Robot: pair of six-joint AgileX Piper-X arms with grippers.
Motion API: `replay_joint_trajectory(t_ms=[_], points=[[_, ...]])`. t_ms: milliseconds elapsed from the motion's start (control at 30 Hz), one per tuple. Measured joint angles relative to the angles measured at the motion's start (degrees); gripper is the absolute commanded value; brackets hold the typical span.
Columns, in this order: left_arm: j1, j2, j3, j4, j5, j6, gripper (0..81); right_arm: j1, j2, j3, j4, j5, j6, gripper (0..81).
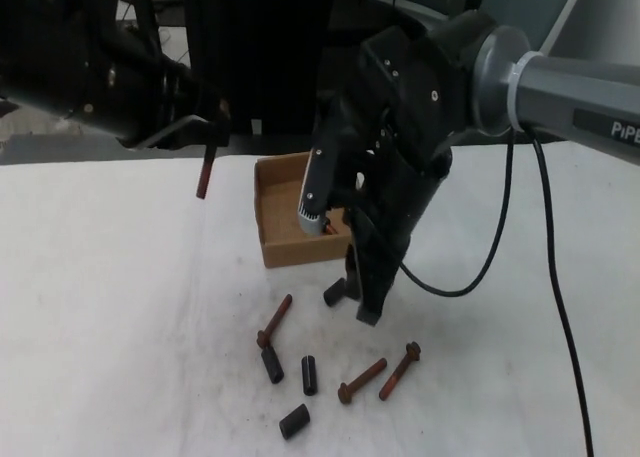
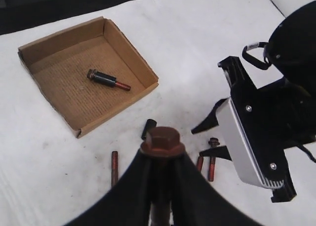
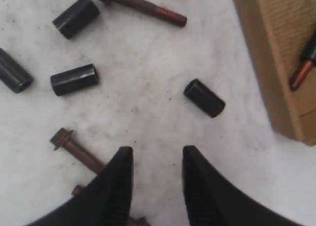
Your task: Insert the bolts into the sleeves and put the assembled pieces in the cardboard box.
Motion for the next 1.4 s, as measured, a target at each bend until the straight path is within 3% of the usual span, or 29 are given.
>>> replay_joint_trajectory(t_ms=[133, 267, 533, 600, 1133, 1400], points=[[0.14, -2.17, 0.0, 2.37, 0.0, 1.95, 0.0, -0.34, 0.0, -0.06, -4.7, 0.14, -4.68, 33.3], [0.14, -3.09, 0.0, 3.15, 0.0, 2.1, 0.0, -0.45, 0.0, -0.06, -5.12, 0.14, -2.82, 33.3], [0.14, -3.06, 0.0, 2.87, 0.0, 2.1, 0.0, -0.53, 0.0, -0.06, 0.5, -10.7, 26.33, 33.3], [0.14, -3.06, 0.0, 2.81, 0.0, 2.1, 0.0, -0.53, 0.0, -0.06, 0.5, -11.16, 27.98, 33.3], [0.14, -3.06, 0.0, 2.81, 0.09, 2.35, 0.0, -0.31, 3.93, -0.06, -2.16, 3.9, 6.03, 29.1], [0.14, -3.06, 0.0, 2.81, 0.09, 3.24, 0.0, -0.31, 9.29, -0.06, -2.66, 4.92, -2.33, 36.6]])
